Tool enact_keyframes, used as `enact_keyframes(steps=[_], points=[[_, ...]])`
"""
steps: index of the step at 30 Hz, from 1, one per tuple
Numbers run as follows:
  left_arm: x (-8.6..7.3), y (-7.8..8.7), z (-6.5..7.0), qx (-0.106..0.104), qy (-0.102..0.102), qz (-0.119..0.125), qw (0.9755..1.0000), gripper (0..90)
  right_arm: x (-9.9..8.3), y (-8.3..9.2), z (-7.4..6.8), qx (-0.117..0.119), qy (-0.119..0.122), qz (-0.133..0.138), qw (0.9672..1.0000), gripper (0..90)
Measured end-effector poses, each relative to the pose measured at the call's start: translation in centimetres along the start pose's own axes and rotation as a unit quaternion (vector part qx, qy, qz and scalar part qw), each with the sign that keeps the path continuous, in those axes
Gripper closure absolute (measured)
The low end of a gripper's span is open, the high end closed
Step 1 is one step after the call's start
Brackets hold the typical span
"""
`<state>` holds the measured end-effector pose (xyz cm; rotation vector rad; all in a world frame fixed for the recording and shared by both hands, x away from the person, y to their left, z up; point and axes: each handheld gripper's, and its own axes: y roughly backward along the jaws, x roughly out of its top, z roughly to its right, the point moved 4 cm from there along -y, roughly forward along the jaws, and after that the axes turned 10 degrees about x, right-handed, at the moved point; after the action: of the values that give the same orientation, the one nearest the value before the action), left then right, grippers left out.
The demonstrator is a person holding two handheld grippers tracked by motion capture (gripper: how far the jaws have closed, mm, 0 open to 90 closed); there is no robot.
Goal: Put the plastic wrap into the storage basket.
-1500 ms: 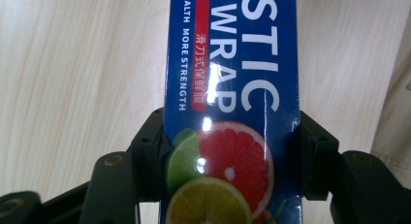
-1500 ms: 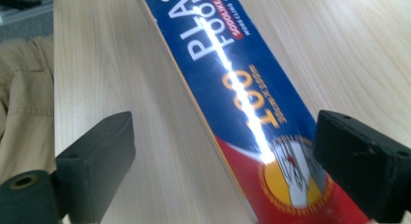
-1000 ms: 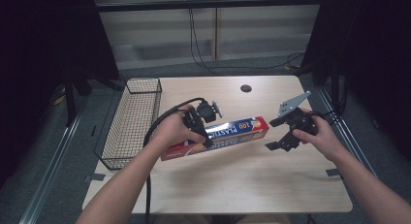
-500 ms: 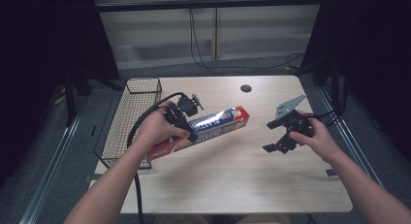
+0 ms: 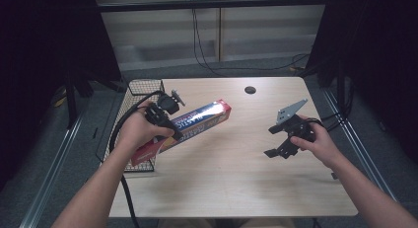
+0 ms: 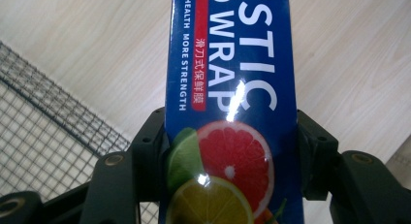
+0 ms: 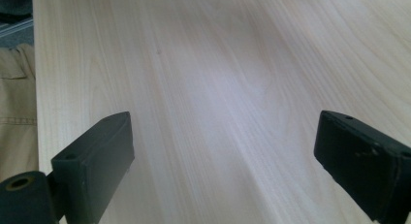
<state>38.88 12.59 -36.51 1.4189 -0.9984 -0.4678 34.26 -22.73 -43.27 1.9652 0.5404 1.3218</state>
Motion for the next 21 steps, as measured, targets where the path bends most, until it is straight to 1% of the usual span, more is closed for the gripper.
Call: enact_keyframes(steps=[1, 3, 5, 6, 7, 8, 9, 10, 11, 12, 13, 14, 15, 16, 17, 18, 19, 20, 21], points=[[-0.2, 0.1, -0.2, 0.005, 0.006, 0.002, 1.0000, 42.4, 0.0, 0.0, 0.0, -0.003, -0.001, -0.001, 1.0000, 6.9], [-0.6, 0.4, -0.6, 0.006, 0.016, 0.005, 0.9998, 42.4, 0.0, -0.1, 0.0, -0.002, 0.004, 0.001, 1.0000, 6.9], [-1.0, 0.6, -1.1, 0.000, 0.031, 0.011, 0.9995, 42.4, 0.0, -0.1, 0.0, -0.001, 0.004, 0.001, 1.0000, 6.9], [-1.2, 0.7, -1.3, 0.004, 0.032, 0.008, 0.9994, 42.3, 0.0, -0.1, 0.0, -0.001, 0.004, 0.001, 1.0000, 6.9], [-1.4, 0.8, -1.4, 0.008, 0.039, 0.009, 0.9992, 42.3, 0.0, -0.1, 0.0, -0.002, 0.003, 0.001, 1.0000, 6.9], [-1.7, 0.9, -1.7, 0.012, 0.048, 0.009, 0.9987, 42.3, 0.1, -0.1, 0.0, -0.001, 0.002, 0.002, 1.0000, 6.9], [-1.9, 1.0, -1.9, 0.016, 0.052, 0.010, 0.9985, 42.3, 0.1, -0.1, 0.0, -0.002, 0.000, 0.002, 1.0000, 6.9], [-2.1, 1.0, -2.1, 0.013, 0.062, 0.011, 0.9980, 42.3, 0.1, -0.1, 0.0, -0.002, 0.000, 0.004, 1.0000, 6.9], [-2.3, 1.1, -2.2, 0.015, 0.069, 0.014, 0.9974, 42.3, 0.1, -0.1, 0.0, 0.000, 0.000, 0.005, 1.0000, 6.9], [-2.6, 1.1, -2.4, 0.014, 0.075, 0.013, 0.9970, 42.2, 0.1, -0.1, 0.0, -0.006, 0.004, 0.005, 1.0000, 6.9], [-2.8, 1.1, -2.6, 0.016, 0.085, 0.018, 0.9961, 42.2, 0.1, -0.1, 0.0, -0.006, 0.004, 0.005, 1.0000, 6.9], [-3.0, 1.2, -2.8, 0.022, 0.090, 0.017, 0.9955, 42.2, 0.1, -0.1, 0.0, -0.003, 0.005, 0.005, 1.0000, 6.9], [-3.2, 1.3, -2.9, 0.022, 0.090, 0.011, 0.9956, 42.2, 0.0, -0.1, -0.1, -0.002, 0.003, 0.006, 1.0000, 6.9], [-3.4, 1.4, -3.1, 0.027, 0.098, 0.014, 0.9948, 42.2, 0.0, -0.1, -0.1, -0.004, 0.002, 0.005, 1.0000, 6.9], [-3.6, 1.4, -3.2, 0.025, 0.103, 0.012, 0.9943, 42.2, -0.1, 0.0, -0.2, -0.004, 0.001, 0.004, 1.0000, 6.9], [-3.7, 1.5, -3.3, 0.029, 0.118, 0.017, 0.9925, 42.2, -0.1, 0.0, -0.2, -0.004, 0.001, 0.004, 1.0000, 6.9], [-3.9, 1.5, -3.4, 0.031, 0.125, 0.018, 0.9915, 42.2, -0.1, 0.0, -0.1, -0.008, 0.002, 0.005, 1.0000, 6.9], [-4.1, 1.7, -3.7, 0.031, 0.129, 0.015, 0.9910, 42.2, -0.1, 0.0, -0.1, -0.006, 0.004, 0.004, 1.0000, 6.9], [-4.2, 1.7, -3.8, 0.034, 0.137, 0.019, 0.9898, 42.2, -0.1, 0.0, -0.1, -0.007, 0.003, 0.007, 1.0000, 6.9]])
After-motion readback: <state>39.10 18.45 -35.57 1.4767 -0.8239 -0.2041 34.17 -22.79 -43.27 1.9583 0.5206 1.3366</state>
